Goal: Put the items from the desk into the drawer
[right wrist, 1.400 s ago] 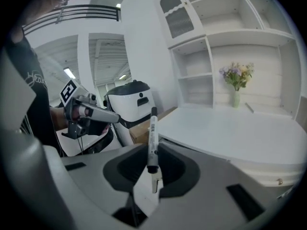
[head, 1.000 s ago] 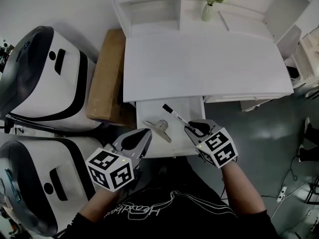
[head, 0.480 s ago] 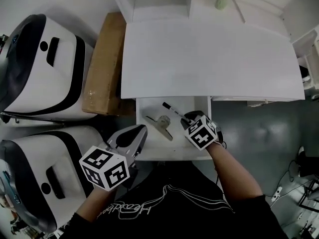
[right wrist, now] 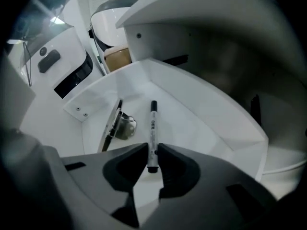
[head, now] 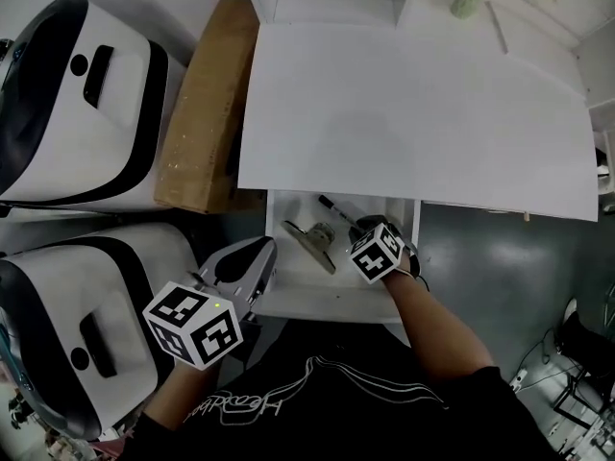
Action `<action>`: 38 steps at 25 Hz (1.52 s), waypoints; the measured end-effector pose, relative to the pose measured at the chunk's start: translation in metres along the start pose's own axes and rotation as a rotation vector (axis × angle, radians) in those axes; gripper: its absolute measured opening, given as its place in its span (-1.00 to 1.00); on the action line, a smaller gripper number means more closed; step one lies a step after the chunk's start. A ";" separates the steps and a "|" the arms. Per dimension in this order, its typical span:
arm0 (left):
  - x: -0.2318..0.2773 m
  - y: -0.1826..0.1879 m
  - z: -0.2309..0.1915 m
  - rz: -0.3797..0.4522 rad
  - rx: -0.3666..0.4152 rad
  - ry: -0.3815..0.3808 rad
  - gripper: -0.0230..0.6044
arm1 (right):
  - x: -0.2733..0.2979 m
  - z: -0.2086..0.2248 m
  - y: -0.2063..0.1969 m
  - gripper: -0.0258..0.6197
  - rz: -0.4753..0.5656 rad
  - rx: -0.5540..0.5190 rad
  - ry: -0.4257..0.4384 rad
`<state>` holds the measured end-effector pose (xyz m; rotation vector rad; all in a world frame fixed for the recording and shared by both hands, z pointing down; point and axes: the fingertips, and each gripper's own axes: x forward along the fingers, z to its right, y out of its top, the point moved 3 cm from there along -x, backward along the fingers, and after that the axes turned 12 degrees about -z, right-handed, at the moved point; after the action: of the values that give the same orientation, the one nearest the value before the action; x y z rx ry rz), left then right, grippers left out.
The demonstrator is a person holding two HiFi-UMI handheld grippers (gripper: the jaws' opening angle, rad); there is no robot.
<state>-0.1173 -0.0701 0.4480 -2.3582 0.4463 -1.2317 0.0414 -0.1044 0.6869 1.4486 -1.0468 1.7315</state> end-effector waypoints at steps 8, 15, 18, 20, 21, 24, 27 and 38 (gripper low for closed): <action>-0.004 0.004 -0.017 0.010 -0.028 0.011 -0.90 | 0.026 0.000 -0.011 -0.68 -0.076 0.001 -0.017; -0.021 0.011 -0.012 0.037 0.020 -0.003 -0.90 | -0.009 -0.002 0.001 -0.25 0.022 0.054 0.011; -0.030 0.005 -0.002 0.039 0.013 -0.037 -0.90 | -0.052 -0.010 0.005 -0.24 0.138 0.128 0.030; -0.033 0.005 0.008 0.050 0.031 -0.073 -0.90 | -0.088 -0.007 0.002 -0.24 0.239 0.212 0.028; -0.035 0.006 0.014 0.056 0.051 -0.089 -0.90 | -0.109 -0.006 -0.001 -0.24 0.296 0.251 0.016; -0.045 0.005 0.036 0.069 0.117 -0.134 -0.90 | -0.181 -0.012 -0.014 -0.24 0.446 0.308 -0.069; -0.061 0.003 0.062 0.086 0.178 -0.186 -0.90 | -0.257 -0.030 -0.032 -0.38 0.578 0.320 -0.165; -0.147 -0.006 0.149 0.221 0.439 -0.328 -0.90 | -0.421 -0.155 -0.011 -0.89 1.019 0.225 -0.007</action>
<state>-0.0745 0.0386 0.2746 -2.0161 0.2824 -0.7336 0.0565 0.0438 0.2638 1.0799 -1.8316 2.5867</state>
